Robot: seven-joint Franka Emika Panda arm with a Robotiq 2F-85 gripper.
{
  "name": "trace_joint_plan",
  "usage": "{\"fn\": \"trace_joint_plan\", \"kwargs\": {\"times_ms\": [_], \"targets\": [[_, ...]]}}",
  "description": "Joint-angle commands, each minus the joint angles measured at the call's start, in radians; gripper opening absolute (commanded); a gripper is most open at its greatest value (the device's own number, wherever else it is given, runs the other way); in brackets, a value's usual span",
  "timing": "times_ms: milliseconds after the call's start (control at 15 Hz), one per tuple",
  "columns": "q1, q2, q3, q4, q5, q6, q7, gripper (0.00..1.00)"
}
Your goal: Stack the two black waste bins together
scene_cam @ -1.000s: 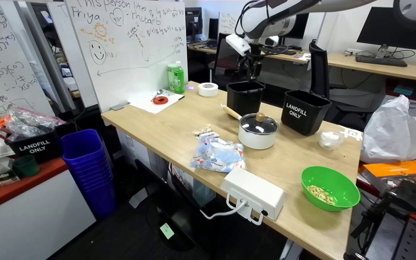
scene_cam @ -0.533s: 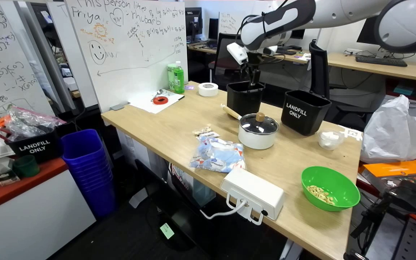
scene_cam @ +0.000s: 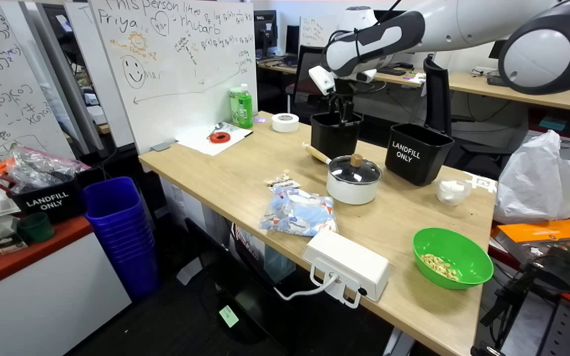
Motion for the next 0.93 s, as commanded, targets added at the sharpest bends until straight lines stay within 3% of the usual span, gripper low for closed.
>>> {"fn": "trace_joint_plan", "kwargs": {"times_ms": [0,600,667,733,867], "targets": [[-0.009,0.061,0.002,0.107,-0.014,-0.069,0.022,1.0],[-0.013,0.112,-0.009,0.18,-0.003,-0.177,0.025,1.0],[-0.015,0.117,-0.009,0.186,-0.001,-0.185,0.025,0.9],[-0.016,0.119,-0.008,0.191,0.0,-0.193,0.025,0.72],[-0.017,0.122,-0.007,0.198,0.001,-0.206,0.025,0.58]]}}
